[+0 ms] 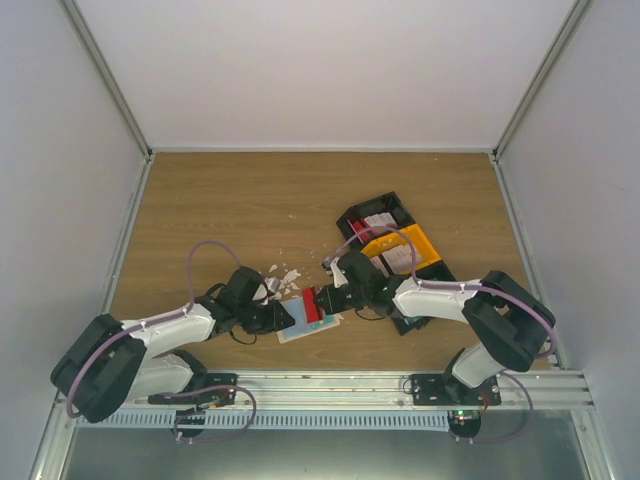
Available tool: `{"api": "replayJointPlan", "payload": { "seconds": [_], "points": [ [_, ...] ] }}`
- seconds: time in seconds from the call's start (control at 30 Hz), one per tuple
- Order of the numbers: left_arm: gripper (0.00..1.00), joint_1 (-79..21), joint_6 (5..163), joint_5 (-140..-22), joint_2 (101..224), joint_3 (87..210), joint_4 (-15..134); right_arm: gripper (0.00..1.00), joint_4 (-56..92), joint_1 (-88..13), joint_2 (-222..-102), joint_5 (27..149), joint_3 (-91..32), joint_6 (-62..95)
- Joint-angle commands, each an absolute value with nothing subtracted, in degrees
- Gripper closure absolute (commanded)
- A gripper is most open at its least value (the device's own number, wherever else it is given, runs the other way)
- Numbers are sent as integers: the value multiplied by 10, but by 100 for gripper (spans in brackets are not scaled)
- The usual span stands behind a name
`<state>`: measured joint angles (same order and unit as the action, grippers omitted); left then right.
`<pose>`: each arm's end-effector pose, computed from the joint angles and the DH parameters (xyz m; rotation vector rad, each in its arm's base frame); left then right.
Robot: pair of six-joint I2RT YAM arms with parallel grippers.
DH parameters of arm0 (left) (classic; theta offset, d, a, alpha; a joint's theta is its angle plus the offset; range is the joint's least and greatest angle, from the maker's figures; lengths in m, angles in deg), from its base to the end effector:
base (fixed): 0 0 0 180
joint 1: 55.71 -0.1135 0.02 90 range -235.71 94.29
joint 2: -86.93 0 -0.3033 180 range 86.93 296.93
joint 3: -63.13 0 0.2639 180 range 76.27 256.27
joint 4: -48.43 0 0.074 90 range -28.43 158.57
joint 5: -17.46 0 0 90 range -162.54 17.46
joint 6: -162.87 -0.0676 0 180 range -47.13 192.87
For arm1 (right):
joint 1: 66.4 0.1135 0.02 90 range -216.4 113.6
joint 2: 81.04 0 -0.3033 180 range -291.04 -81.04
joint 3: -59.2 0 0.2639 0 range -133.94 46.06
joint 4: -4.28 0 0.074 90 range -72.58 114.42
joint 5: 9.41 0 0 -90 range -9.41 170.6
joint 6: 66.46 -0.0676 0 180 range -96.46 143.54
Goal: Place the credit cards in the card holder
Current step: Insert the credit card into the card holder.
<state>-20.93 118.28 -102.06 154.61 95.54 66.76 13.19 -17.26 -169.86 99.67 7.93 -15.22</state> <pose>0.1445 -0.1409 0.1348 -0.0176 2.7658 -1.1389 0.1913 0.2549 0.1559 -0.4124 2.5950 1.0439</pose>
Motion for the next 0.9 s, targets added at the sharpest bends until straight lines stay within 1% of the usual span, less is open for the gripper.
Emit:
{"api": "replayJointPlan", "payload": {
  "seconds": [0.0,0.17,0.33,0.73,0.8,0.87],
  "points": [
    [79,-206,1170,-987,1570,951,672,100,171,-167,-1687,944,66,-136],
    [80,-206,1166,-951,1590,950,704,100,207,-166,-1672,913,60,-127],
    [80,-206,1164,-922,1583,954,735,100,234,-166,-1669,885,54,-116],
    [81,-206,1158,-914,1523,979,781,100,202,-166,-1684,921,68,-117],
    [79,-206,1153,-931,1515,980,778,100,195,-166,-1684,926,71,-117],
    [73,-205,1159,-943,1509,977,772,99,191,-166,-1684,926,73,-119]
  ]
}}
